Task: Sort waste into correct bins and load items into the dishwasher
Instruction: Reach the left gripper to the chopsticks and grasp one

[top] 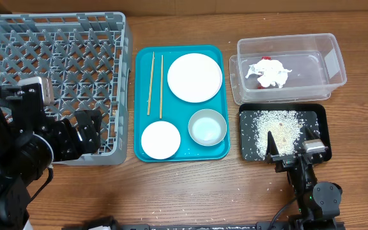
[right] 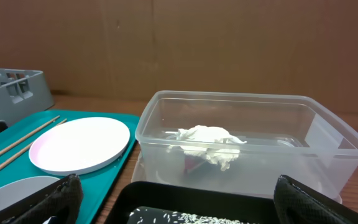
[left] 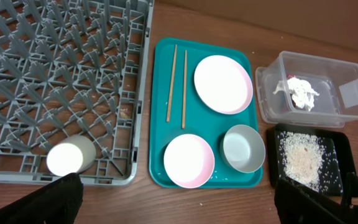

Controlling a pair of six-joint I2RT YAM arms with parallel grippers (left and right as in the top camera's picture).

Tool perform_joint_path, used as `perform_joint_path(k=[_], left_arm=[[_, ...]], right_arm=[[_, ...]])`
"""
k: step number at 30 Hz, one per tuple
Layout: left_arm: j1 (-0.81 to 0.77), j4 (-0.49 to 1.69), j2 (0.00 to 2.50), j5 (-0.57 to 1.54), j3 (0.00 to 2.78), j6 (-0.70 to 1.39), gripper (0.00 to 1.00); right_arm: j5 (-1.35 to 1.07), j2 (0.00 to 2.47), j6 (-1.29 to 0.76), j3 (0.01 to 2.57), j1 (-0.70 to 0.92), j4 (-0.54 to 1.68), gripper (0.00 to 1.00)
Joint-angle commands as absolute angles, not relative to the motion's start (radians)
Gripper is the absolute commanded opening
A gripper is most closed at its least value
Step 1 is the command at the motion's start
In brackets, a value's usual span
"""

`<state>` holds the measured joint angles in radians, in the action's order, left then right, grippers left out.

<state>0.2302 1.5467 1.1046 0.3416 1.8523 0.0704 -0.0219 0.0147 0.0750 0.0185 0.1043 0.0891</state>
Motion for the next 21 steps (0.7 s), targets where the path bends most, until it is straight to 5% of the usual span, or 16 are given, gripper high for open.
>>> perform_joint_path(k=[1,13,16,21], left_arm=[[0.226,1.544,1.106,0.356,1.856,0.048,1.00],[0.226,1.436,1.109,0.451,1.855,0.310,0.99],[0.198,1.370,1.146,0.488,1.854,0.340,0.89],[0.019,1.431,1.292,0.231,1.854,0.322,0.85]], right_arm=[[-0.020,0.003,0.076,0.008,0.096,0.081,1.00],[-0.020,0.003,0.076,0.008,0.096,0.080,1.00],[-0.020,0.003,0.076,0.008,0.096,0.081,1.00],[-0.020,0.003,0.076,0.008,0.096,0.081,1.00]])
